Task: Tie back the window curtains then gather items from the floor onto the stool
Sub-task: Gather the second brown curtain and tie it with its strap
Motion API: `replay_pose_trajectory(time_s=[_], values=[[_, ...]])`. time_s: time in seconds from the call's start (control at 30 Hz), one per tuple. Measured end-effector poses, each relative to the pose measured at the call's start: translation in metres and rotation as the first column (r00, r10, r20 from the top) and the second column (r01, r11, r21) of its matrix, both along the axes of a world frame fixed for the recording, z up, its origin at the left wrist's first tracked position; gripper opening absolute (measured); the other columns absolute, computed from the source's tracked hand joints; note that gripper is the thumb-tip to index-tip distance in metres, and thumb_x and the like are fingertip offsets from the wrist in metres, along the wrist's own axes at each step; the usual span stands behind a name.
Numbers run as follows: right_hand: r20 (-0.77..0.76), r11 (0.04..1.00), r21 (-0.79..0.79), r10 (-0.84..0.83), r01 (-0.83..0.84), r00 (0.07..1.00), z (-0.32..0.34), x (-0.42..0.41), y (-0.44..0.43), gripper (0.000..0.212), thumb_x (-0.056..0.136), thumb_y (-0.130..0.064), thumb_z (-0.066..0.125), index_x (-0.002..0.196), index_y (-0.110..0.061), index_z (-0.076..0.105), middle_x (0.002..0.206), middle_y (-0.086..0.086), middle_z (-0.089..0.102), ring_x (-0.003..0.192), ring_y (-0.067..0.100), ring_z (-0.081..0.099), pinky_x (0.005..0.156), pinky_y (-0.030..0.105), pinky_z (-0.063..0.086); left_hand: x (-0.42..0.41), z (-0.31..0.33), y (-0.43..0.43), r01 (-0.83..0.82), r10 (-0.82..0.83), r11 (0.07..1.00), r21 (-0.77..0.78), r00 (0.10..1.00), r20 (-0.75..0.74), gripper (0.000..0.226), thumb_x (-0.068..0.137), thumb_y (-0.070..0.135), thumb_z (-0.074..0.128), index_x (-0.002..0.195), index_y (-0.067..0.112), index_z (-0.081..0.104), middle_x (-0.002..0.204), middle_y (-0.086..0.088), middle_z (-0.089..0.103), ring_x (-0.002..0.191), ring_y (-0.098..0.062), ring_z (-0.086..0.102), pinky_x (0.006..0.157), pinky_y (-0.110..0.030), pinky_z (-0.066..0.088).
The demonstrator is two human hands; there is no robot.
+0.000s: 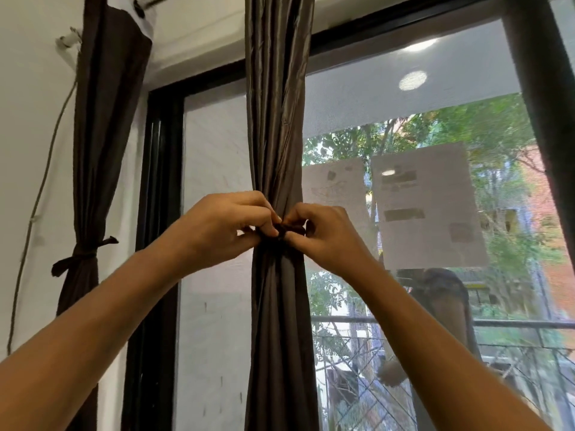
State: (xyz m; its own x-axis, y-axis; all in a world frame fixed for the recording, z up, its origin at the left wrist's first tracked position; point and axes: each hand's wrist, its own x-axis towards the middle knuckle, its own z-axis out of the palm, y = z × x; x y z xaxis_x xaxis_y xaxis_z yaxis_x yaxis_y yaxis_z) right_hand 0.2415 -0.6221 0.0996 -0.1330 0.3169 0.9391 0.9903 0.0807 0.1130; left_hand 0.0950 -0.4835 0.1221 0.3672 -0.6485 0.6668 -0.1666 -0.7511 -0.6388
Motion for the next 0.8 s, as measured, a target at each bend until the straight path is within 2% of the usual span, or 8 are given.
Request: replay_pose_trajectory(time_s=[0.13,0.27,0.33,0.4,0.53,0.6,0.67,0.8], values=[[-0.281,0.965,-0.232,0.056,-0.124,0.958,0.016,-0.009,-0.003,0.025,0.082,-0.013,0.065,0.058,-0.020,0.060,0.046,-0.012,0.051,0.047,0.002,0.048,0.047,0.016,0.041,0.007,-0.005,0.009,-0.099,0.029,0.955,0.280,0.969,0.244,0.007,0.089,0.011,0.059,0.094,0.005,0.060,0.084,-0.015,0.065,0.069,-0.024,0.062,0.048,-0.035,0.052],[-0.621,0.791,-0.396,0.143,-0.466,0.771,0.027,-0.011,-0.019,0.021,0.090,-0.019,0.056,0.074,-0.010,0.066,0.068,-0.006,0.055,0.064,0.009,0.047,0.051,0.021,0.040,0.011,-0.007,0.014,-0.141,0.004,0.922,0.359,0.934,0.356,0.011,0.089,0.004,0.060,0.095,0.007,0.051,0.083,-0.016,0.066,0.070,-0.028,0.063,0.042,-0.034,0.050],[-0.740,0.738,-0.332,0.182,-0.587,0.647,0.030,-0.010,-0.022,0.023,0.092,-0.029,0.051,0.077,-0.016,0.063,0.080,-0.002,0.053,0.066,0.011,0.046,0.052,0.022,0.039,0.013,-0.007,0.014,-0.129,-0.026,0.920,0.371,0.923,0.385,0.016,0.085,0.001,0.063,0.094,0.006,0.051,0.083,-0.017,0.066,0.071,-0.029,0.064,0.043,-0.034,0.051],[-0.776,0.792,-0.257,0.173,-0.553,0.607,0.029,-0.011,-0.018,0.023,0.091,-0.035,0.054,0.081,-0.017,0.065,0.083,0.001,0.052,0.063,0.010,0.045,0.049,0.019,0.038,0.017,-0.007,0.013,-0.104,-0.055,0.923,0.371,0.917,0.395,0.017,0.084,-0.001,0.065,0.094,0.006,0.052,0.084,-0.018,0.067,0.073,-0.030,0.066,0.045,-0.035,0.052],[-0.812,0.820,0.000,0.334,-0.572,0.479,0.017,-0.013,-0.009,0.011,0.086,-0.023,0.064,0.080,-0.015,0.069,0.079,0.000,0.054,0.060,0.008,0.042,0.042,0.015,0.033,0.020,-0.008,0.013,-0.075,-0.053,0.947,0.312,0.922,0.383,0.006,0.089,0.003,0.063,0.093,0.003,0.059,0.090,-0.019,0.069,0.081,-0.032,0.067,0.053,-0.038,0.055],[-0.768,0.844,0.083,0.393,-0.530,0.505,0.012,-0.011,-0.009,0.012,0.086,-0.020,0.065,0.074,-0.017,0.067,0.066,-0.006,0.054,0.057,0.005,0.042,0.043,0.015,0.033,0.024,-0.009,0.015,-0.022,-0.056,0.979,0.202,0.925,0.376,0.009,0.090,0.007,0.063,0.086,0.000,0.067,0.094,-0.020,0.068,0.085,-0.031,0.067,0.062,-0.039,0.057],[-0.688,0.899,0.120,0.382,-0.422,0.618,0.008,-0.012,-0.008,0.015,0.087,-0.022,0.064,0.072,-0.018,0.066,0.056,-0.010,0.053,0.055,0.004,0.044,0.047,0.017,0.035,0.028,-0.010,0.017,0.061,-0.076,0.997,0.050,0.923,0.378,0.015,0.088,0.013,0.065,0.083,0.000,0.071,0.096,-0.019,0.067,0.091,-0.028,0.065,0.075,-0.034,0.055],[-0.614,0.912,0.254,0.410,-0.323,0.675,0.008,-0.014,-0.001,0.019,0.088,-0.023,0.065,0.069,-0.021,0.062,0.063,-0.006,0.054,0.059,0.007,0.047,0.048,0.021,0.037,0.034,-0.019,0.010,0.251,-0.145,0.939,-0.235,0.909,0.392,0.015,0.079,0.023,0.069,0.083,0.009,0.072,0.098,-0.007,0.064,0.099,-0.020,0.057,0.083,-0.023,0.047]])
